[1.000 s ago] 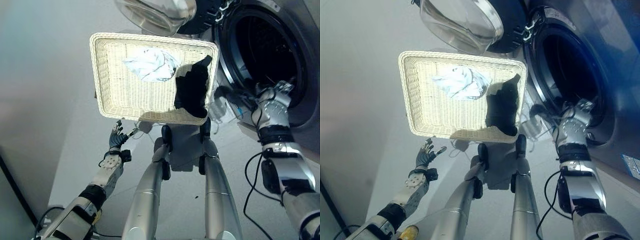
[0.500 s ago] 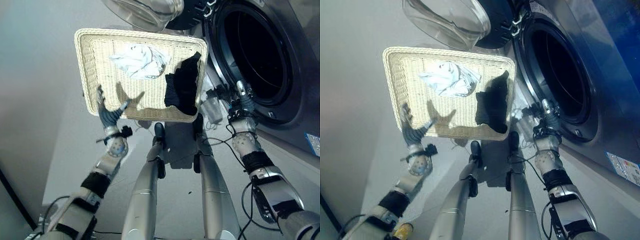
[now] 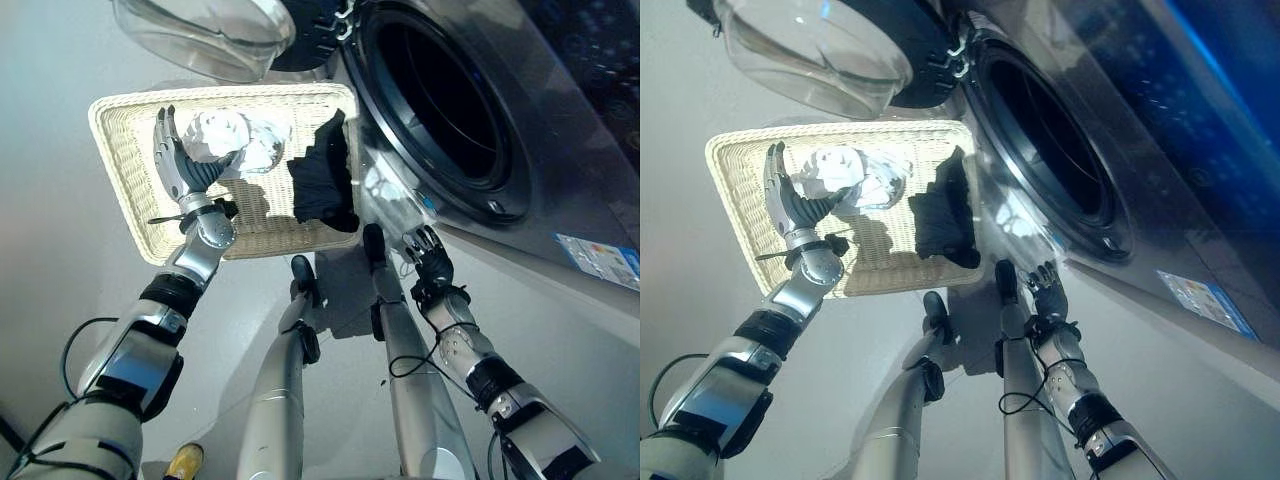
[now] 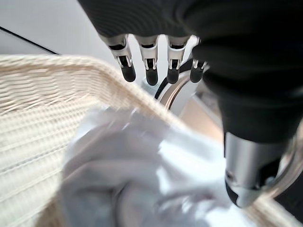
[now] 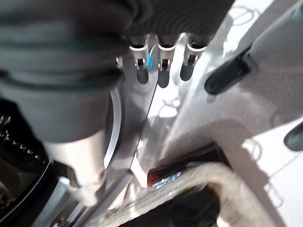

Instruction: Put the clothes into the washing machine.

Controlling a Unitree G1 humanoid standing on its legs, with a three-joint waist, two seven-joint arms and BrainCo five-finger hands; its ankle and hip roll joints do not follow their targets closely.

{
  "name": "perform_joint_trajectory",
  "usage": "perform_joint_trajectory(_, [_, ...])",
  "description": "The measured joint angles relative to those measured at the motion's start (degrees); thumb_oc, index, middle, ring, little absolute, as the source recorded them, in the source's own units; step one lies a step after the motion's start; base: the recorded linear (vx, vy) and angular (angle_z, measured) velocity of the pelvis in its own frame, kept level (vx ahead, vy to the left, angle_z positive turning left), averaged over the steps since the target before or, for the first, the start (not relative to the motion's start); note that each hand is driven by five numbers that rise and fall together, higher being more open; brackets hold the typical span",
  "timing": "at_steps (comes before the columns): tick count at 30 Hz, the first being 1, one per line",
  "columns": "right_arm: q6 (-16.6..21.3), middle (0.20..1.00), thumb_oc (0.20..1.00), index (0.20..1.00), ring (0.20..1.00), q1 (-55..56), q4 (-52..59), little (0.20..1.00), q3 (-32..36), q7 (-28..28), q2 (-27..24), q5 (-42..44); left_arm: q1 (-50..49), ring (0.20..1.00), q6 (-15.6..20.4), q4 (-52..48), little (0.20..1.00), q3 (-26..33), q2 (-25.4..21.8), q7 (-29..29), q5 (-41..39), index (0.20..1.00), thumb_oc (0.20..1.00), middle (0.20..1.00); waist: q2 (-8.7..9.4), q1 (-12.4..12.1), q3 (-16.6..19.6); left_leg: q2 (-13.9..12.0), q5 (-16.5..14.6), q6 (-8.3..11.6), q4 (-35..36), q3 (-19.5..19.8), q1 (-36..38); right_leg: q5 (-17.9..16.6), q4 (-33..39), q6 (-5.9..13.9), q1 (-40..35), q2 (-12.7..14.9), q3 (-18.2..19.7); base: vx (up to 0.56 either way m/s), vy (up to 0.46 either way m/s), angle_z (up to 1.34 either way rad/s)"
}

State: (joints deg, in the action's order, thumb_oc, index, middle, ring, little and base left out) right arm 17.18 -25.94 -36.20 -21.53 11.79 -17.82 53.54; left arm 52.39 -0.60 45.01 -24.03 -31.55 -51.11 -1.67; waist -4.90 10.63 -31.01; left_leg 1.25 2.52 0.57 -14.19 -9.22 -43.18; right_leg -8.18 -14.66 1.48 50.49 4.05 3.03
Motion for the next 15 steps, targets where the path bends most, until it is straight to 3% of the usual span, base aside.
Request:
perform_joint_trajectory(6, [0.0, 1.000, 1.000, 1.000, 1.000, -0.9, 1.3, 1.000, -1.9, 0.1, -2.4, -2.5, 5.0, 1.000, -9.4, 6.9, 1.000, -2.0, -0.6, 6.7, -1.9, 1.000, 1.000, 1.000, 0.14, 2.4, 0.1, -0.2, -0.9, 0.01, -3.5, 0.0, -4.5, 0.3, -3.0, -0.17, 4.4, -0.3, 0.8, 0.02, 0.085, 0.00])
perform_joint_trajectory(12, [-0.1, 1.000, 1.000, 1.000, 1.000, -1.1, 2.8, 1.000, -2.0, 0.1, -3.9, -2.4, 10.5, 1.000, -15.2, 11.6, 1.000, -4.8, -2.0, 9.9, -2.6, 1.000, 1.000, 1.000, 0.54, 3.4, 0.1, -0.4, -2.3, -0.23, -7.8, -0.2, -9.6, 0.1, -5.0, 0.17, 8.8, -0.8, 2.3, 0.01, 0.092, -0.06])
perform_joint_trajectory(15, [-0.1, 1.000, 1.000, 1.000, 1.000, -0.7, 4.4, 1.000, -2.0, 0.0, -3.8, -2.6, 12.3, 1.000, -17.8, 12.9, 1.000, -5.4, -4.1, 10.7, -3.0, 1.000, 1.000, 1.000, 1.60, 4.6, 0.1, -0.2, -2.9, -0.54, -9.1, -0.2, -11.5, -0.1, -5.2, 0.50, 10.7, -1.0, 3.1, 0.00, 0.091, -0.11])
